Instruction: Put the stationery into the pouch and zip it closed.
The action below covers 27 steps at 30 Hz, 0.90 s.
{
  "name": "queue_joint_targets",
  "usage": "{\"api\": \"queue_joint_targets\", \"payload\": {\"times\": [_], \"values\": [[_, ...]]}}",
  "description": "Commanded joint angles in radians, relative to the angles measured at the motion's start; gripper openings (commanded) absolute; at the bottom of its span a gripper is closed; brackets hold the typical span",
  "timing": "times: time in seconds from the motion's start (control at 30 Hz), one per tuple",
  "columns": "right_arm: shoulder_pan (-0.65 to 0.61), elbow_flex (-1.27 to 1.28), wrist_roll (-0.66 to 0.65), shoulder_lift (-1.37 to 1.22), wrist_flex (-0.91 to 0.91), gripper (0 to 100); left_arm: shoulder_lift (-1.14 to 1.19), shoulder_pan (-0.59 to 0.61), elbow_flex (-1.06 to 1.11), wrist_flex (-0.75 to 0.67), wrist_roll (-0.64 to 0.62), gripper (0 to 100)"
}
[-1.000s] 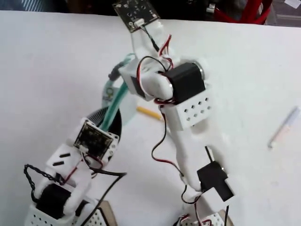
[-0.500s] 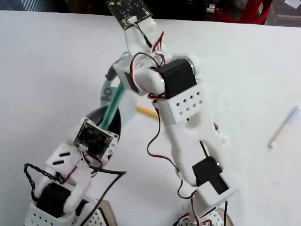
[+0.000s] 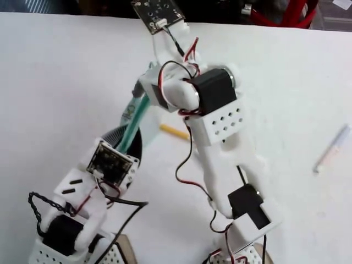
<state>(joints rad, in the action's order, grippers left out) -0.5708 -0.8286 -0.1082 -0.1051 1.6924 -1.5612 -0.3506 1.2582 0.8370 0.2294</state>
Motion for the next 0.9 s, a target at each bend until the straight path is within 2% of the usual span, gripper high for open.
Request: {"api": "queue_joint_targets", "payload": {"times": [0.0,0.13,0.2,0.33,0.47,0.7,0.87], "values": [[0.048,-0.017,-0.003,-0.002,0.005,1.9,0.031,0.022,0.025,-0.003,-0.069,12],[0.094,-0.017,0.012,-0.048,0.001,1.9,0.031,0.102,0.031,0.005,-0.27,24],[0.12,-0.018,0.055,-0.076,-0.002,1.9,0.03,0.114,0.058,-0.003,-0.27,26],[0.133,-0.026,0.086,-0.116,-0.001,1.9,0.03,0.059,0.13,-0.094,-0.193,19],[0.128,-0.026,0.089,-0.122,-0.001,1.9,0.03,0.05,0.201,-0.258,-0.14,2],[0.127,-0.026,0.087,-0.122,0.001,1.9,0.03,0.05,0.193,-0.373,-0.16,2],[0.107,-0.028,0.081,-0.122,0.005,1.9,0.03,0.054,0.192,-0.367,-0.157,2]]}}
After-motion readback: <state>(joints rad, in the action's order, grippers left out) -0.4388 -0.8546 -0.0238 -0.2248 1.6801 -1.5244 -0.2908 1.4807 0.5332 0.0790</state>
